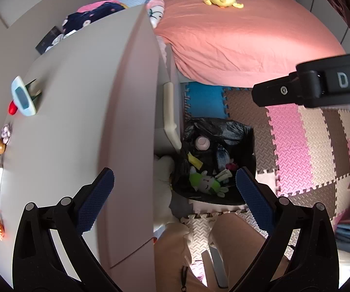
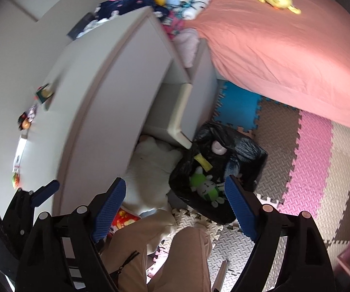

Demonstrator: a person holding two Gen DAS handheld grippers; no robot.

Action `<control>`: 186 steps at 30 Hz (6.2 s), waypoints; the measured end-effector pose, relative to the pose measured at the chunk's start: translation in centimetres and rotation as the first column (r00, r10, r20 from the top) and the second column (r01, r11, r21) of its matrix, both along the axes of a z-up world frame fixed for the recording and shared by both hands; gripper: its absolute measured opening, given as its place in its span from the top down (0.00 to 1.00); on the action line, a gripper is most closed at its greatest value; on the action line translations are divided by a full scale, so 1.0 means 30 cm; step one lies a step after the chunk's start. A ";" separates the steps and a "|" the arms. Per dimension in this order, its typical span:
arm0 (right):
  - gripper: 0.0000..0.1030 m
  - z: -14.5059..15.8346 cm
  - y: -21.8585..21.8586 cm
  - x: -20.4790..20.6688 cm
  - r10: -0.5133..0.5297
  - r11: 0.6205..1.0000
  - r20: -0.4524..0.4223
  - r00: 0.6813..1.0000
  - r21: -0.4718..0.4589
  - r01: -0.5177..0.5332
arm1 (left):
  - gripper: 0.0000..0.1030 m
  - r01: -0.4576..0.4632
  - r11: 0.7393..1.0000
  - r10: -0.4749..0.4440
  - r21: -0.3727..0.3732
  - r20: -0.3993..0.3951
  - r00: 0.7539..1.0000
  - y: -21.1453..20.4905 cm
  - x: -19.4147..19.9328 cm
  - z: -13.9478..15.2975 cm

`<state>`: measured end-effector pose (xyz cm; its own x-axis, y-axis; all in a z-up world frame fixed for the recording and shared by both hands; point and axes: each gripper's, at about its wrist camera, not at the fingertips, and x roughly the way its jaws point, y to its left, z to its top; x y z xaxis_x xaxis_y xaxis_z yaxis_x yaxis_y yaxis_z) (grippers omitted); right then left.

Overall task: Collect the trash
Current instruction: 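Move both tools back over the desk toward the remaining toys, then grasp the green seahorse teether with the left tool while the right tool grasps the white box, then carry the seahorse and box to the trash bag while both tools open to drop them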

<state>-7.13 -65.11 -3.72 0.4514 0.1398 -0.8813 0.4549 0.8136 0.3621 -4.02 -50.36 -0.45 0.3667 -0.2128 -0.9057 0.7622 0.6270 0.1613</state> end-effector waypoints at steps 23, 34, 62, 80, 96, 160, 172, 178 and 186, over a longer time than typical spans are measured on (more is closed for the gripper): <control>0.19 0.210 0.693 0.417 0.418 0.907 0.087 0.904 -0.086 -0.412 | 0.06 -0.362 0.929 0.366 -0.074 0.045 0.930 0.696 0.278 0.153; 0.19 0.232 1.017 0.581 0.570 0.820 0.054 0.820 -0.109 -0.562 | 0.06 -0.486 0.870 0.490 -0.080 0.056 0.870 1.097 0.375 0.176; 0.19 0.251 1.434 0.914 0.776 0.616 -0.040 0.630 -0.169 -0.769 | 0.06 -0.148 0.989 0.148 0.006 0.000 0.989 1.423 0.667 0.057; 0.19 0.253 1.682 1.061 0.961 0.105 -0.188 0.203 -0.433 -0.895 | 0.34 -0.136 0.987 0.118 -0.087 -0.180 0.976 1.477 0.578 0.080; 0.69 0.114 1.735 1.153 0.940 0.066 -0.285 0.186 -0.383 -0.922 | 0.34 -0.271 0.960 0.263 -0.073 -0.097 0.960 1.469 0.528 0.086; 0.71 0.088 0.081 -0.008 0.228 0.966 0.004 0.974 -0.127 -0.226 | 0.34 0.017 0.996 -0.024 -0.086 -0.080 0.997 0.009 -0.044 0.090; 0.11 -0.044 -0.038 0.000 0.030 0.985 -0.084 0.996 -0.166 -0.043 | 0.06 0.032 0.999 -0.031 0.024 -0.070 0.997 -0.118 -0.067 -0.044; 0.11 -0.063 -0.110 -0.042 -0.051 0.992 -0.074 0.996 -0.122 0.042 | 0.06 0.006 1.000 -0.004 0.030 -0.064 0.998 -0.101 -0.043 -0.059; 0.11 -0.067 -0.093 -0.036 -0.029 0.994 -0.076 0.997 -0.110 0.021 | 0.06 -0.006 1.000 0.006 -0.002 -0.067 0.998 -0.070 -0.027 -0.026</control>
